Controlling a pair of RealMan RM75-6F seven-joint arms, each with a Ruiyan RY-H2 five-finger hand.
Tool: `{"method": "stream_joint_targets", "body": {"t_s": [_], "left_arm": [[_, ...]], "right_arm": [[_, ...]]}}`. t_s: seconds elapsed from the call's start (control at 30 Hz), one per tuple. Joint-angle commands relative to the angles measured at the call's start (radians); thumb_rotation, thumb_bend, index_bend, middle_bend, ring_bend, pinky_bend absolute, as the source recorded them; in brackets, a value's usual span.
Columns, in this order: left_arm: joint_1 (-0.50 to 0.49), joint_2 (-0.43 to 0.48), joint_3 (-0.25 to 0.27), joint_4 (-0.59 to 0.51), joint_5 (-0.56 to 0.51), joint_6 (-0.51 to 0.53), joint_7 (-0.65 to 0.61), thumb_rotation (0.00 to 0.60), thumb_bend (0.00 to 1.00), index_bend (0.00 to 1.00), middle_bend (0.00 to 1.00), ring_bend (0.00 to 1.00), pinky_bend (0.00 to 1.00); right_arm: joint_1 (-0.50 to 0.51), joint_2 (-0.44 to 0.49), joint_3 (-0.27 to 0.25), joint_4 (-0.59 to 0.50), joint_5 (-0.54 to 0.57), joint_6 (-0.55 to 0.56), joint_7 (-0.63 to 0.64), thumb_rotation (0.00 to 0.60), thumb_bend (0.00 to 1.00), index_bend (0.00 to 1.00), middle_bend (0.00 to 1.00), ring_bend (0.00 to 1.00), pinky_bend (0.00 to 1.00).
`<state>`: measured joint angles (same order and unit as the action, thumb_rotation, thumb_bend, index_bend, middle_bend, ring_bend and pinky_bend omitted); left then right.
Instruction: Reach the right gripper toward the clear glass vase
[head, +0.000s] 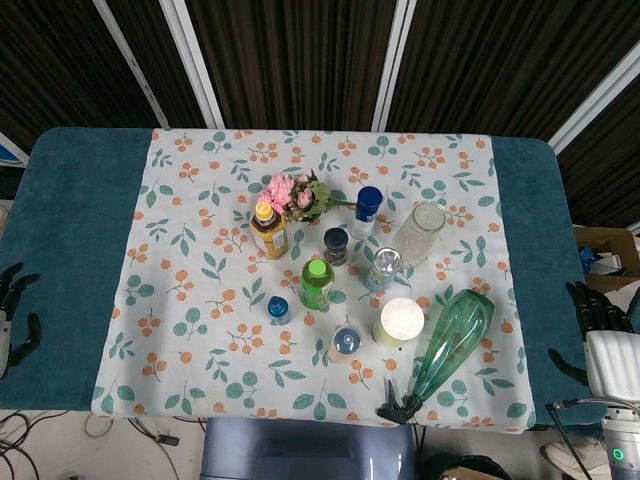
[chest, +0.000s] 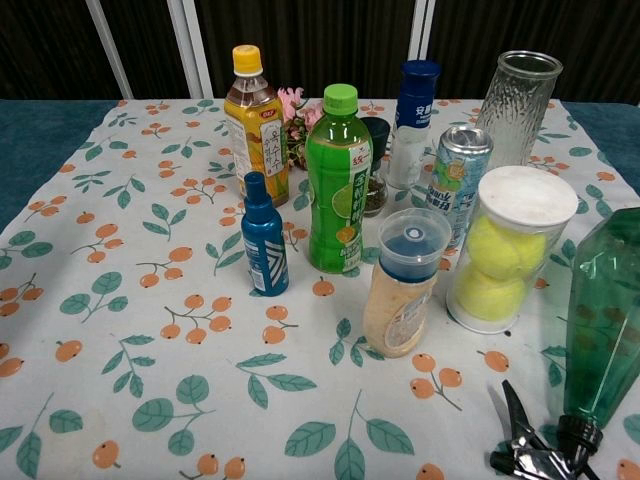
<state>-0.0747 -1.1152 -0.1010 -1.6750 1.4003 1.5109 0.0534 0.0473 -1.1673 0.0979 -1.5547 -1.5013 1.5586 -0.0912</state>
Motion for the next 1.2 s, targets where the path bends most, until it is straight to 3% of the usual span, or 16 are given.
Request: {"method": "stream_joint_targets", "body": {"t_s": [0.03, 0.9, 1.07, 1.2], "left_arm": [[0.0, 0.0, 0.0, -0.001, 0.0, -0.001, -0.001, 0.6, 0.59, 0.18, 0.06, 0.11, 0.0], [0.003, 0.001, 0.0, -0.003, -0.001, 0.002, -0.005, 0.6, 0.59, 0.17, 0.06, 0.11, 0.0], [-0.005, -0.003, -0.001, -0.006, -0.005, -0.011, 0.001, 0.6, 0.59, 0.17, 0.06, 0.11, 0.0], [-0.005, -0.004, -0.001, -0.007, -0.008, -0.014, 0.0, 0.6, 0.59, 0.17, 0.06, 0.11, 0.0]], "right_arm": [[0.0, 0.0, 0.0, 0.0, 0.0, 0.001, 0.0, 0.6, 0.23, 0.07, 0.11, 0.14, 0.23], [0.01, -0.007, 0.012, -0.018, 0.047, -0.037, 0.011, 0.6, 0.23, 0.06, 0.11, 0.14, 0.23], [0.03, 0.0, 0.019, -0.028, 0.054, -0.084, 0.154, 0.6, 0.21, 0.06, 0.11, 0.14, 0.23], [0.071, 0.018, 0.058, -0.025, 0.129, -0.182, 0.271, 0.6, 0.18, 0.04, 0.11, 0.13, 0.23]]}}
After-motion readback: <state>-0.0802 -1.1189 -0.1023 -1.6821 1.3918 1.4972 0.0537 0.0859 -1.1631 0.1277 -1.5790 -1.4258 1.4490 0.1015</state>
